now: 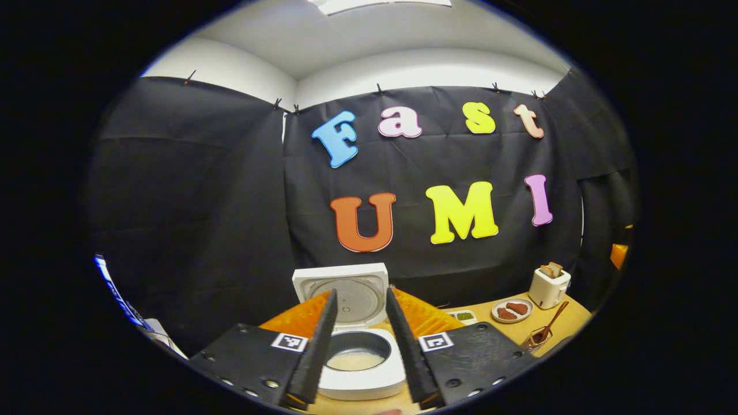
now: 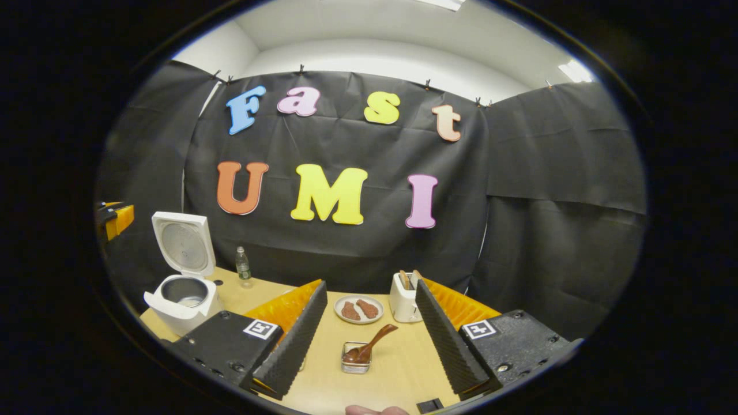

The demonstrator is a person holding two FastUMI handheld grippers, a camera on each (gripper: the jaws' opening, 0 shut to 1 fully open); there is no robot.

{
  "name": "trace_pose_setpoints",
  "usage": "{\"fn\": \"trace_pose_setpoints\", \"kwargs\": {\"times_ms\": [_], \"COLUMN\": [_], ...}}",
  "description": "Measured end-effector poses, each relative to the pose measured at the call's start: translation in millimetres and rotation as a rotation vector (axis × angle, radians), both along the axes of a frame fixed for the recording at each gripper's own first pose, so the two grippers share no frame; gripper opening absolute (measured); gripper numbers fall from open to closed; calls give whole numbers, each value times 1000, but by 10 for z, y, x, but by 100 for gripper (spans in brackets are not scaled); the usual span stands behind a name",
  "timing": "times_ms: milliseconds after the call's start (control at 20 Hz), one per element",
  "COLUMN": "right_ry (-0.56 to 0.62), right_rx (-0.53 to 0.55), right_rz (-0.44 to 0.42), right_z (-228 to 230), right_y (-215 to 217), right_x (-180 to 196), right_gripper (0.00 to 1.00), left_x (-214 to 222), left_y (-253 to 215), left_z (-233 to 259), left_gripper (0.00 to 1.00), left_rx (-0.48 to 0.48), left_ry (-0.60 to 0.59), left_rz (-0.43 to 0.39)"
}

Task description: Close the left gripper, press the button to open the rice cooker; take a wooden spoon from the chopstick holder with the right hand, scoop a spoonful of rice and pour it into the rice cooker, then put the wooden spoon back into the chopstick holder.

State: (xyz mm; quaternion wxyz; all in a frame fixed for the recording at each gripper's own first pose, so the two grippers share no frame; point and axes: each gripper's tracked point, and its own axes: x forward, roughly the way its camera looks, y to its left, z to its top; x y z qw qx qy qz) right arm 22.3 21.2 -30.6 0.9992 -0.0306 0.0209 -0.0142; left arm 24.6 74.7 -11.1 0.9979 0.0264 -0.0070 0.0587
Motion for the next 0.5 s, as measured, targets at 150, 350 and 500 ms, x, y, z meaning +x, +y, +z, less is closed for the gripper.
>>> {"fn": "trace_pose_setpoints", "kwargs": {"times_ms": [150,350,500], "right_ry": [9,40,67], "right_rx": [4,12,43], "right_rz": [-5,-15,-32], "right_z": [-37,-209,-448], "right_y": [-15,-69,-146], "right_x": [-13,-4,47], "right_gripper": [100,100,100], "left_x": [-59,-92,-125], "left_y": [-39,-111,-157], "left_z": [108,30,15], "left_gripper": [94,95,95], "left_rx": [-15,-33,-13], "left_ry": [-50,-14,-9], "left_rz": [-4,-37,-51]}}
